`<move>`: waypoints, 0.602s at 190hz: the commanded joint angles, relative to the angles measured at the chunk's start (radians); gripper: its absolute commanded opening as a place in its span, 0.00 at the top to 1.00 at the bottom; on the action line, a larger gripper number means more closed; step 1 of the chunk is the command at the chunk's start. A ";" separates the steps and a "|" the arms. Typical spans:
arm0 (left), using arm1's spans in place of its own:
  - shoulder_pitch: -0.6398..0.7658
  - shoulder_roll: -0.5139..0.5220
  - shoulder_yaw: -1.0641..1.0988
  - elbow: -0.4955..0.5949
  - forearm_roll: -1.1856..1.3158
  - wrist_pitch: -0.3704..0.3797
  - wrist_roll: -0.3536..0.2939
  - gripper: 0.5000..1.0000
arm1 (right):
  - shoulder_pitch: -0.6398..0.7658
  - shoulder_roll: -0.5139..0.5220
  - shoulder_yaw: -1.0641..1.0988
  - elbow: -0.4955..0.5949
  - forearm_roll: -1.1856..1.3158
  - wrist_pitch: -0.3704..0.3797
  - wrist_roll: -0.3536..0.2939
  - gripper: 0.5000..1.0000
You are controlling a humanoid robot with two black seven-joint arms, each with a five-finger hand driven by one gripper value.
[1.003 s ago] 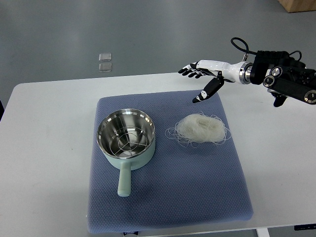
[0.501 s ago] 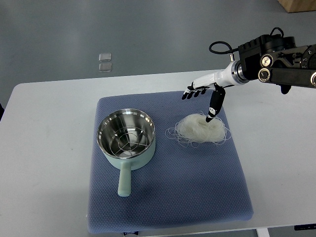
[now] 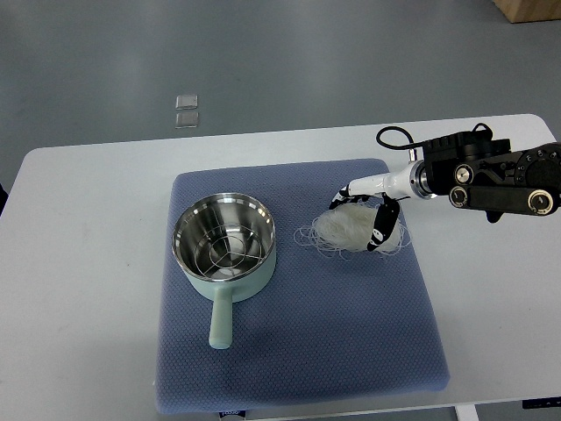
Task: Put vermicelli into pot with right hand
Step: 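Close the right hand's fingers around the vermicelli bundle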
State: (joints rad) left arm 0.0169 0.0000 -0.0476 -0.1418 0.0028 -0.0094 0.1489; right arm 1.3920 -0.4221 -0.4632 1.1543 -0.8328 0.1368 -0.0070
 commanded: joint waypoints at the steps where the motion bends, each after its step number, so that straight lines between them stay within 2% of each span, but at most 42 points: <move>1: 0.000 0.000 0.000 0.001 0.000 0.000 0.000 0.00 | -0.028 0.006 0.000 -0.011 -0.022 -0.023 0.004 0.19; 20: 0.000 0.000 0.000 0.002 0.000 0.000 0.000 0.00 | -0.062 0.008 0.000 -0.024 -0.040 -0.042 0.013 0.30; 24: 0.000 0.000 0.000 0.002 0.000 0.000 0.000 0.00 | -0.070 0.008 0.000 -0.030 -0.048 -0.048 0.021 0.38; 27: 0.000 0.000 0.000 0.002 0.000 0.000 0.000 0.00 | -0.076 0.011 0.000 -0.036 -0.055 -0.054 0.027 0.48; 28: 0.000 0.000 0.000 0.002 0.000 0.000 0.000 0.00 | -0.076 0.011 0.000 -0.036 -0.055 -0.054 0.027 0.48; 29: 0.000 0.000 0.000 0.002 0.000 0.000 0.000 0.00 | -0.079 0.013 0.000 -0.039 -0.061 -0.055 0.030 0.52; 30: 0.000 0.000 0.000 0.002 0.000 0.000 0.000 0.00 | -0.079 0.013 0.000 -0.039 -0.062 -0.055 0.030 0.52; 33: 0.000 0.000 0.000 0.004 0.000 0.000 0.000 0.00 | -0.085 0.016 0.000 -0.044 -0.072 -0.060 0.035 0.62; 34: 0.000 0.000 0.000 0.004 0.000 0.000 0.000 0.00 | -0.085 0.016 0.000 -0.044 -0.072 -0.060 0.035 0.62; 37: 0.000 0.000 0.000 0.004 -0.001 0.000 0.000 0.00 | -0.090 0.019 -0.002 -0.050 -0.085 -0.063 0.036 0.74; 38: 0.000 0.000 0.000 0.004 -0.001 0.000 0.000 0.00 | -0.090 0.019 -0.002 -0.050 -0.085 -0.063 0.036 0.74; 39: 0.000 0.000 0.000 0.004 0.000 0.002 0.000 0.00 | -0.091 0.020 -0.002 -0.054 -0.089 -0.063 0.038 0.81; 40: 0.000 0.000 0.000 0.004 0.000 0.002 0.000 0.00 | -0.091 0.020 -0.002 -0.054 -0.089 -0.063 0.038 0.81; 41: 0.000 0.000 0.000 0.004 -0.001 0.000 0.000 0.00 | -0.093 0.022 0.000 -0.056 -0.095 -0.065 0.038 0.89; 42: 0.000 0.000 0.000 0.004 -0.001 0.000 0.000 0.00 | -0.093 0.022 0.000 -0.056 -0.095 -0.065 0.038 0.89; 43: 0.000 0.000 0.000 0.004 -0.001 0.000 0.000 0.00 | -0.094 0.022 -0.002 -0.059 -0.100 -0.065 0.038 0.97; 45: 0.000 0.000 0.000 0.004 -0.001 0.000 0.000 0.00 | -0.096 0.023 -0.002 -0.061 -0.104 -0.065 0.039 1.00; 81: 0.000 0.000 0.000 0.005 -0.001 0.002 0.000 0.00 | -0.100 0.020 0.006 -0.073 -0.118 -0.080 0.039 1.00; 114: 0.000 0.000 0.000 0.005 -0.001 0.002 0.000 0.00 | -0.057 -0.023 0.057 -0.056 -0.101 -0.068 0.039 1.00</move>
State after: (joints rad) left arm 0.0169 0.0000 -0.0476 -0.1365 0.0023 -0.0078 0.1489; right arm 1.3041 -0.4174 -0.4300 1.0868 -0.9427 0.0650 0.0321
